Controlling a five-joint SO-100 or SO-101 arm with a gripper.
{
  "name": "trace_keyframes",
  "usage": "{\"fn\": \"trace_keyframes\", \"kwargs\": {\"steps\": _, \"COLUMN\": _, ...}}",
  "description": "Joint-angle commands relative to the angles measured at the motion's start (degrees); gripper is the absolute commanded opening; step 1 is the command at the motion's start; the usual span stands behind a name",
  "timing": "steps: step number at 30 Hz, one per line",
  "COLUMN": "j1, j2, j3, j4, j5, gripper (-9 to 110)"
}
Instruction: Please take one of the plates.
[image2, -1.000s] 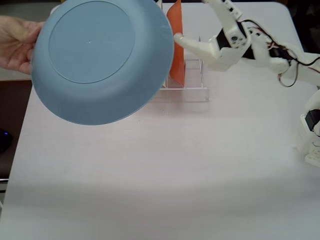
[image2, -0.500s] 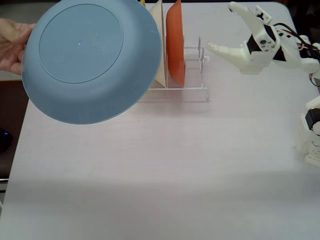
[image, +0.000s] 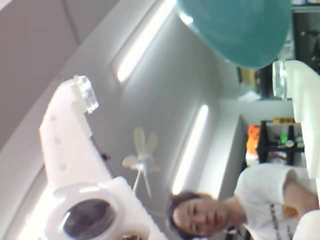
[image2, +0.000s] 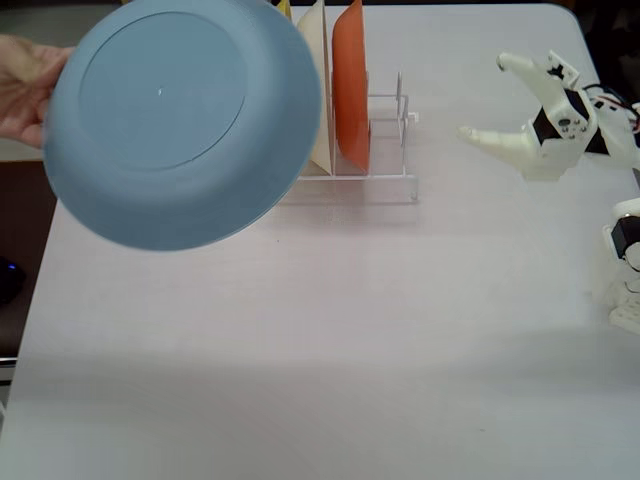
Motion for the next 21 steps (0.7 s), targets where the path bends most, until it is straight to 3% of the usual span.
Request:
{"fn": "trace_keyframes", "kwargs": {"steps": 1, "j1": 1.1, "j2": 5.7, "j3": 4.5, "j4": 0.4, "j5": 1.9, "gripper": 45}}
{"fn": "trace_keyframes", "kwargs": {"steps": 15, "j1": 4.6, "j2": 18.9, "j3": 25.0, "j4": 2.2, "j5": 4.7, "gripper": 43}}
{"fn": "trace_keyframes", "kwargs": {"steps": 21, "j1": 4.9, "j2": 21.5, "j3": 27.9, "j4": 8.6, "j5": 5.7, "gripper": 42}}
